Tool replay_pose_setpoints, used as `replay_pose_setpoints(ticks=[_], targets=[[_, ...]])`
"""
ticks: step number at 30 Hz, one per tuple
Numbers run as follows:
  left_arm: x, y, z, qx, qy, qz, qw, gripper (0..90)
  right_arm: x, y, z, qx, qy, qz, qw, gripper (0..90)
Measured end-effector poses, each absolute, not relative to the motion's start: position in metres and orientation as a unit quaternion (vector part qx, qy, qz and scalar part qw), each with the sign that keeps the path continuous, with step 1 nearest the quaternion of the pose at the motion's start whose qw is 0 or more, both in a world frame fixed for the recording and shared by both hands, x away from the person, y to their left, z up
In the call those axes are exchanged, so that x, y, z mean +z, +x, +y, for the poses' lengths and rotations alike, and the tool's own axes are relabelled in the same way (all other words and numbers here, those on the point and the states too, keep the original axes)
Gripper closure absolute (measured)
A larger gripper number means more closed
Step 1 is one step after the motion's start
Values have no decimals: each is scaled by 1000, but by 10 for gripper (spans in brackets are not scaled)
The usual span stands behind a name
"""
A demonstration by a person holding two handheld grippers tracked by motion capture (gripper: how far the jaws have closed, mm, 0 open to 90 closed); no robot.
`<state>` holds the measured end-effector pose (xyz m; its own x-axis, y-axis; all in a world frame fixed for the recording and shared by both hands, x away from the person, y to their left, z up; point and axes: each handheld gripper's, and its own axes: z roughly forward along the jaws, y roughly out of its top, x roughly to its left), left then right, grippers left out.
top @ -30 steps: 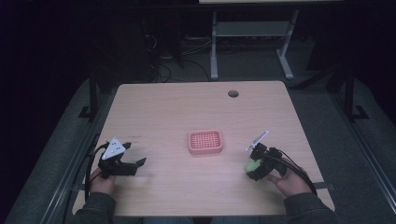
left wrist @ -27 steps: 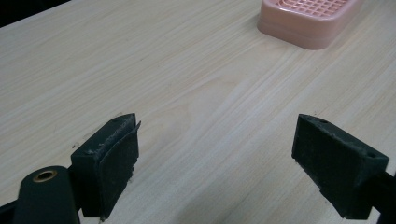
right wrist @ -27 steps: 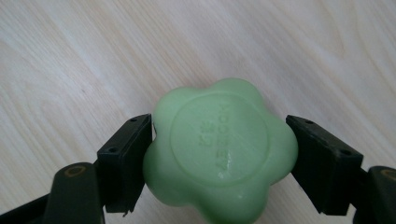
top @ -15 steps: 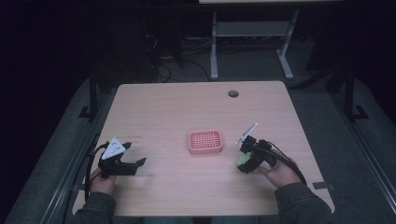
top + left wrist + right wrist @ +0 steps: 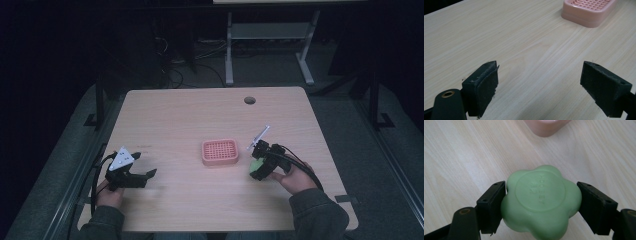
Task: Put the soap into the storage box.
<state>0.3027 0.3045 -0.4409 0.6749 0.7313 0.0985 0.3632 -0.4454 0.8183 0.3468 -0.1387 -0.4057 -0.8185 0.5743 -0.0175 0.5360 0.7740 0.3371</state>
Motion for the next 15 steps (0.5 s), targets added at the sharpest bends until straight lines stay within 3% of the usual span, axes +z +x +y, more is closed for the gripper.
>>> replay_pose_setpoints(ticks=[15], targets=[[-440, 303, 305, 225, 817, 336, 410, 144, -384, 369, -109, 169, 265, 947, 72, 260]])
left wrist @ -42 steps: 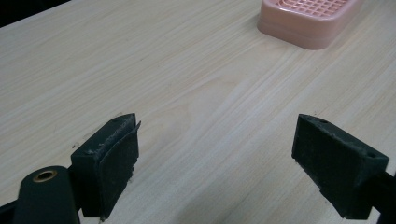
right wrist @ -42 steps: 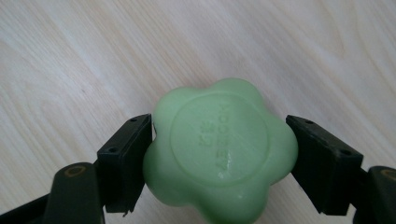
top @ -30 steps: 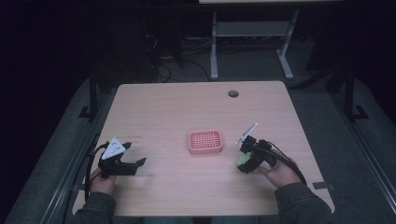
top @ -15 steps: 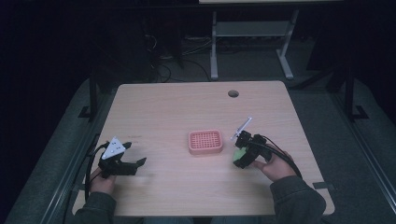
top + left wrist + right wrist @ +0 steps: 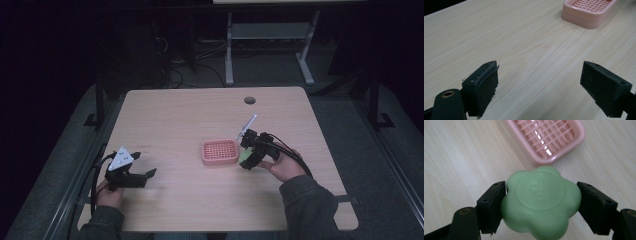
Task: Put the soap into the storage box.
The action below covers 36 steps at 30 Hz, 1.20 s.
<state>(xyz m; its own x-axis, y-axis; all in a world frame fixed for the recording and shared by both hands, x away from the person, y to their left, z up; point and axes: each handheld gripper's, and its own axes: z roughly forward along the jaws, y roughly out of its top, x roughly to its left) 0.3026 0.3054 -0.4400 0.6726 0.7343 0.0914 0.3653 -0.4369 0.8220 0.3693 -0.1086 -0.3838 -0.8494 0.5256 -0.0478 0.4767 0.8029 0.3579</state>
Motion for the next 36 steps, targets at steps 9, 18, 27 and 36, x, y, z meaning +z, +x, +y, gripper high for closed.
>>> replay_pose_setpoints(ticks=[9, 18, 27, 36], targets=[[-439, 303, 307, 225, 816, 336, 413, 144, -373, 392, -82, 171, 247, 951, 68, 260], [-439, 303, 308, 222, 812, 340, 419, 144, -373, 415, -54, 183, 235, 953, 60, 260], [-439, 303, 309, 224, 809, 340, 423, 144, -380, 427, -34, 176, 227, 957, 49, 260], [-439, 303, 308, 224, 808, 340, 426, 144, -386, 433, -28, 173, 232, 956, 43, 259]])
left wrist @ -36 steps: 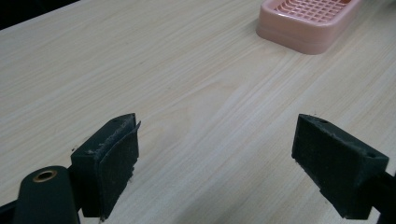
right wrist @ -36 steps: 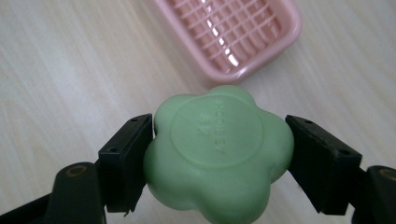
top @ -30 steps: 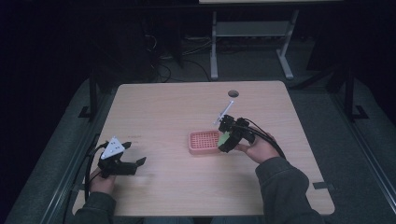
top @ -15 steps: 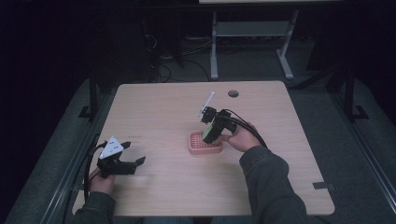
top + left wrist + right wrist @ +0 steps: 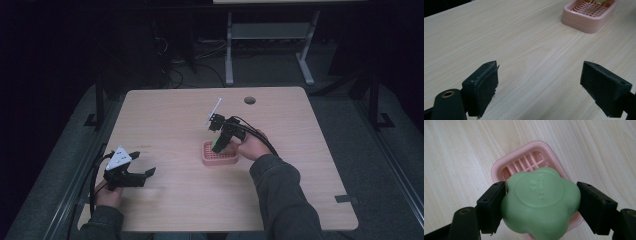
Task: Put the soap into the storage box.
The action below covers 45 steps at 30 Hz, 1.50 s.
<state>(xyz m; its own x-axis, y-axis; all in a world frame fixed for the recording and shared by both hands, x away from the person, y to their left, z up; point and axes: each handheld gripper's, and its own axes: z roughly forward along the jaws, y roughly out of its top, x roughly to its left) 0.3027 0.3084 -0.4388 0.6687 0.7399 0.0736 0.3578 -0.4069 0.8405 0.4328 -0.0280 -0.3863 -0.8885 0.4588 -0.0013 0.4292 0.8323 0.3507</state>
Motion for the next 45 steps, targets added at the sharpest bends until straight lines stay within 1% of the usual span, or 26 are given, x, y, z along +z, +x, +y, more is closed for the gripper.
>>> replay_pose_setpoints(ticks=[25, 40, 45], targets=[[-438, 303, 309, 225, 811, 338, 421, 144, -403, 439, -14, 160, 227, 960, 34, 260], [-439, 303, 309, 225, 810, 338, 423, 144, -408, 438, -16, 165, 226, 959, 38, 257], [-439, 303, 309, 225, 810, 337, 424, 144, -409, 437, -16, 157, 226, 960, 45, 257]])
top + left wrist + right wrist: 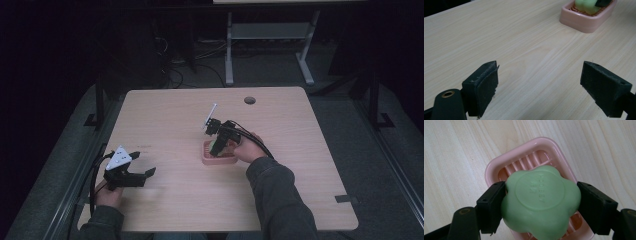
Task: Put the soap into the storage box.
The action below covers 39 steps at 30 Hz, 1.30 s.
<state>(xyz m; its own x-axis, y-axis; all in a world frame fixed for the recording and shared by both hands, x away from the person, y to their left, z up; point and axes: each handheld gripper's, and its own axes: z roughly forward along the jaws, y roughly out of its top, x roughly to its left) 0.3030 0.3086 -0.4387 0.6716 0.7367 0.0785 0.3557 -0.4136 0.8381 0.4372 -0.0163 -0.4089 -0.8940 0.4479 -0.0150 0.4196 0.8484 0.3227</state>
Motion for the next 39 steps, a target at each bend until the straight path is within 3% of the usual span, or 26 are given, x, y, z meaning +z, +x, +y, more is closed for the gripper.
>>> replay_pose_setpoints(ticks=[39], targets=[[-439, 303, 307, 220, 812, 338, 423, 144, -418, 442, -33, 149, 242, 958, 41, 237]])
